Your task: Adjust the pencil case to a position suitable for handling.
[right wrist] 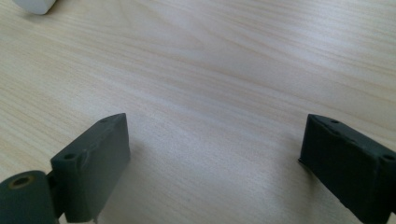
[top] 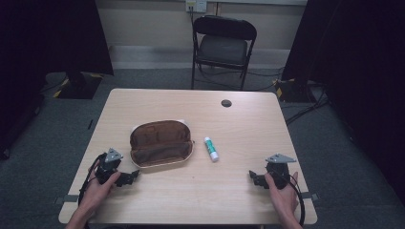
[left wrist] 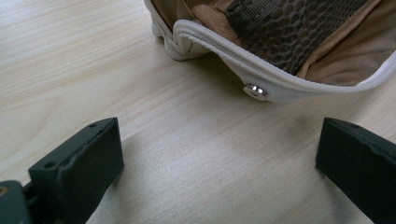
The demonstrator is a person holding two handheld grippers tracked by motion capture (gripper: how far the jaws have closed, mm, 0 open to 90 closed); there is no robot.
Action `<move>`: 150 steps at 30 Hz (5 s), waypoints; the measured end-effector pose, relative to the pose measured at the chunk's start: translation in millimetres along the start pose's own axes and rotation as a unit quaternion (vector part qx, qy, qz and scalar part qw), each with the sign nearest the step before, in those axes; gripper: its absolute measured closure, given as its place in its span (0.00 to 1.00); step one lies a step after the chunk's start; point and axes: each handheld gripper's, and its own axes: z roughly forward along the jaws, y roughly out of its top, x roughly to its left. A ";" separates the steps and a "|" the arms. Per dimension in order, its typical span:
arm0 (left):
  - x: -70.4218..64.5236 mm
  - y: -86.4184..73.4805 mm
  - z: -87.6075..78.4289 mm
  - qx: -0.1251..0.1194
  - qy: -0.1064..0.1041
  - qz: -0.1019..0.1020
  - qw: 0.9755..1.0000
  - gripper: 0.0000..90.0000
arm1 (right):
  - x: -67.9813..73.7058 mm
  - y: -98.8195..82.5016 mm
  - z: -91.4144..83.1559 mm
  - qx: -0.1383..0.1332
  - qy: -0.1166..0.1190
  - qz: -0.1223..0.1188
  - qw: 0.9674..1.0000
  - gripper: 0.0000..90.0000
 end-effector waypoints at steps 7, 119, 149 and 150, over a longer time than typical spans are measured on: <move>1.2 0.0 0.2 -0.002 -0.006 0.002 1.000 0.00 | -1.7 0.8 1.8 0.010 -0.013 0.011 1.000 0.00; -68.2 70.3 15.9 -0.010 -0.168 0.144 0.975 0.83 | -3.5 2.0 3.0 0.010 -0.005 0.006 1.000 0.00; -105.4 60.2 10.6 -0.021 -0.216 0.146 0.965 0.83 | -3.5 2.1 3.0 0.010 -0.005 0.006 1.000 0.00; -105.7 60.4 10.5 -0.020 -0.216 0.147 0.965 0.82 | -3.5 2.0 3.1 0.010 -0.005 0.006 1.000 0.00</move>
